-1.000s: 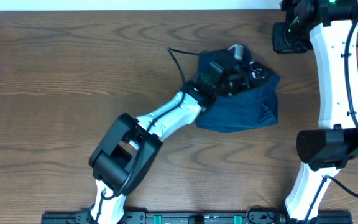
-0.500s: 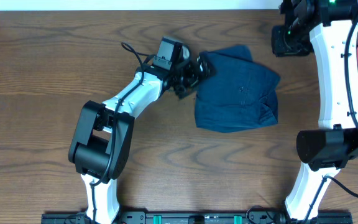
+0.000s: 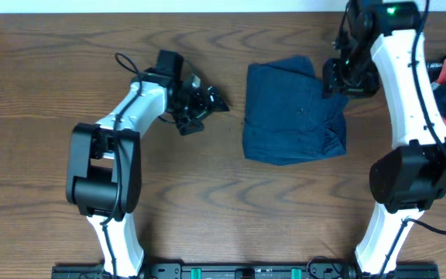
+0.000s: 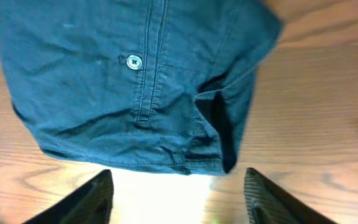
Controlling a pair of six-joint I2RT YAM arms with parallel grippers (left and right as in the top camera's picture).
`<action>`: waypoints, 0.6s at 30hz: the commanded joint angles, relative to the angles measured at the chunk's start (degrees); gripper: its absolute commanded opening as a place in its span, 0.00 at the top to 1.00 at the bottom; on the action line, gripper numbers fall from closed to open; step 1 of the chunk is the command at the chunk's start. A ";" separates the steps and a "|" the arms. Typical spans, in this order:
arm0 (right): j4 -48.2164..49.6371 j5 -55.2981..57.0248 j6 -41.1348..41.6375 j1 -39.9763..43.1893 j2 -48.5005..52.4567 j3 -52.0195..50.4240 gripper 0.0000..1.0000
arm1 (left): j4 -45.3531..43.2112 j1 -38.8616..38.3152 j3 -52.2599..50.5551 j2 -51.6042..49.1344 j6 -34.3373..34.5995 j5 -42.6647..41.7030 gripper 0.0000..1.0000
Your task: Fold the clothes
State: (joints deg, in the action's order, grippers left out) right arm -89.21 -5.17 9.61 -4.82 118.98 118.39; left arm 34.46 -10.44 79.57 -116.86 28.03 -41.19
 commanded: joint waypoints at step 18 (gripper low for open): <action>19.41 -8.39 0.15 9.09 -0.85 -26.69 0.22 | 7.30 2.34 0.55 0.31 -12.00 -3.39 0.02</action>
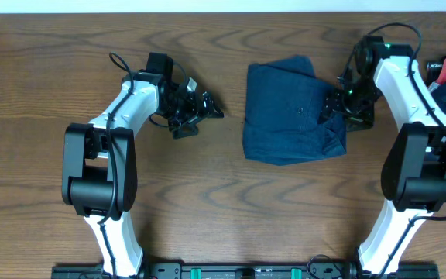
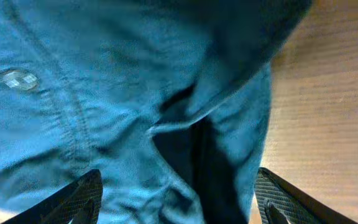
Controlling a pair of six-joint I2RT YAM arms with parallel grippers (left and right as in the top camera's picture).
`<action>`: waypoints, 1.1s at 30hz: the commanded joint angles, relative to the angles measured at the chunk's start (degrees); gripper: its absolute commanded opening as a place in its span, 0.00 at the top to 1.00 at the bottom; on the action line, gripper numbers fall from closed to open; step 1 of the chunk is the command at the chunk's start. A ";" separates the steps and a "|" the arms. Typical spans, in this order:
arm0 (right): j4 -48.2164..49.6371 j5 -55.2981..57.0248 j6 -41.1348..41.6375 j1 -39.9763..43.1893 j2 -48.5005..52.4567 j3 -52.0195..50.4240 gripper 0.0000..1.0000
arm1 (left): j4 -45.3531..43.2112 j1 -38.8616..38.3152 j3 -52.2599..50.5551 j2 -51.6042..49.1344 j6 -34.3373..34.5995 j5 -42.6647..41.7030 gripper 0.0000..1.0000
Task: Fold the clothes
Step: 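Grasp the folded shorts' right edge with the right gripper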
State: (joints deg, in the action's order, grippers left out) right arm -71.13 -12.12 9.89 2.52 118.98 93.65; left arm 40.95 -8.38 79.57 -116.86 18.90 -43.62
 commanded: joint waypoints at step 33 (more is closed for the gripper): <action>25.77 -29.94 3.58 2.23 9.57 -17.57 0.12 | 4.92 0.28 0.55 0.37 -3.89 -0.94 0.02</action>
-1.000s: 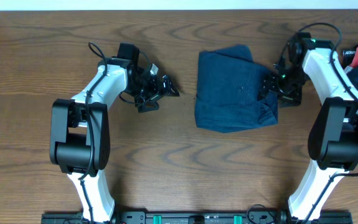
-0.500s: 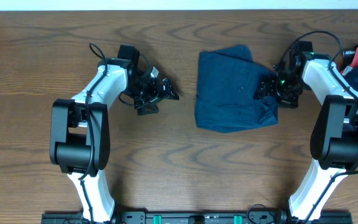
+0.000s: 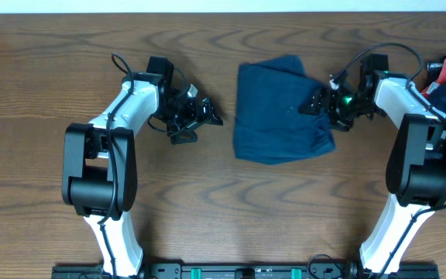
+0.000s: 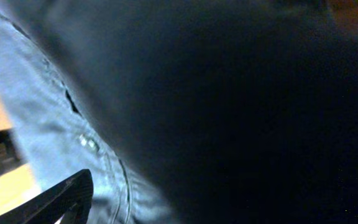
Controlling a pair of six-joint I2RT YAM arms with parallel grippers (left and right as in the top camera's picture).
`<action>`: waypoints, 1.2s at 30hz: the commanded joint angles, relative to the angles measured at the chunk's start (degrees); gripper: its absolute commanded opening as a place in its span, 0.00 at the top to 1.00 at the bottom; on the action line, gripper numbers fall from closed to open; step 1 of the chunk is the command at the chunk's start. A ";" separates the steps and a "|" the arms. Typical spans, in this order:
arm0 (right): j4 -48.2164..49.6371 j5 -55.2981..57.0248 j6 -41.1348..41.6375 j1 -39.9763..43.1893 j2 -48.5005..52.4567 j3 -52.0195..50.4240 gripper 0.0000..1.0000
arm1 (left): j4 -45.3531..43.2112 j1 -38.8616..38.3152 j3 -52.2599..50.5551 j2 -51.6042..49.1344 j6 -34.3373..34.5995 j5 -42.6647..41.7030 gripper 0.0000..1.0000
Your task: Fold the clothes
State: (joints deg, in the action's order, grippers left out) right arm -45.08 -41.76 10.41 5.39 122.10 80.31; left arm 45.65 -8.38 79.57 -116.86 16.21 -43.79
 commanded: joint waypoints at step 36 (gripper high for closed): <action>4.07 -2.23 7.41 -3.89 6.49 -4.37 0.07 | -14.97 -10.43 0.55 -5.88 2.19 12.37 0.84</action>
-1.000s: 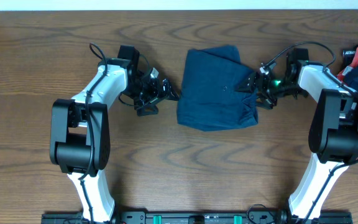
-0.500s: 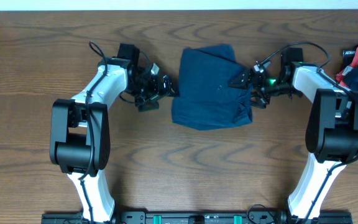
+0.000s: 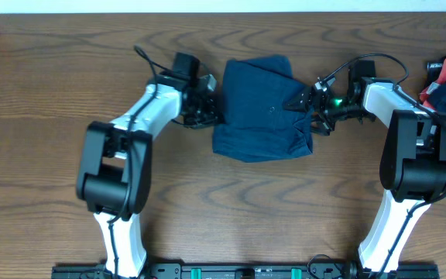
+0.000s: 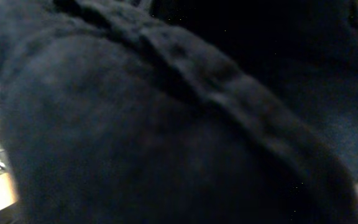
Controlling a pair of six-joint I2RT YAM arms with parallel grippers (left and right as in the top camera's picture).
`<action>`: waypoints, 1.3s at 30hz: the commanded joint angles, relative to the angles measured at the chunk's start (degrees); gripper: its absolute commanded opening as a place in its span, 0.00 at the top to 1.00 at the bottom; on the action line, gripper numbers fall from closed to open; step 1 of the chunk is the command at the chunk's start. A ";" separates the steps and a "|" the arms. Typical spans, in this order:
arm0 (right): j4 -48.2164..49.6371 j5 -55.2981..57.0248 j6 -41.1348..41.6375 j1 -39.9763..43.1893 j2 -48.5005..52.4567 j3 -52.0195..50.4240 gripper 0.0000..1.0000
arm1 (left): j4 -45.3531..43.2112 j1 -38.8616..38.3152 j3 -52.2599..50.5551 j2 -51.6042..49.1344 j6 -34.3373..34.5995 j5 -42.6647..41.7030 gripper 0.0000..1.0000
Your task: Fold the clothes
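A folded dark blue garment [image 3: 258, 108] lies on the wooden table [image 3: 68, 77], back centre. My left gripper [image 3: 207, 107] is at its left edge, fingers apart, nothing seen between them. Against the garment's right edge is my right gripper [image 3: 307, 112], its two fingers spread in the overhead view. The right wrist view is filled with dark blue cloth [image 4: 179, 124] pressed close to the camera, and the fingers are hidden there.
A heap of red and light clothes lies at the table's right edge, just behind the right arm. Both arm bases stand at the front edge.
The garment has shifted further left, with my right gripper still against its right edge. My left gripper has moved right, from a gap away to the garment's left edge.
My right gripper hovered open over the garment's back right corner, then came down on its right edge. The garment then lay further left at each moment with the gripper against it. The left gripper stayed left of it, then closed in to the left edge.
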State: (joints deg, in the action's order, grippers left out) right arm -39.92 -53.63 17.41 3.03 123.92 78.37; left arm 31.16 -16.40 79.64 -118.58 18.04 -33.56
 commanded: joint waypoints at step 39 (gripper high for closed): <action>13.05 7.56 -2.32 -8.24 3.39 -2.23 0.99 | 0.44 -5.16 0.48 -13.75 3.91 0.98 0.50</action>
State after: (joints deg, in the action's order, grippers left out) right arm -26.15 -51.11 15.90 -4.84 126.93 76.93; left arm 29.61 -20.08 84.01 -125.45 21.21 -39.97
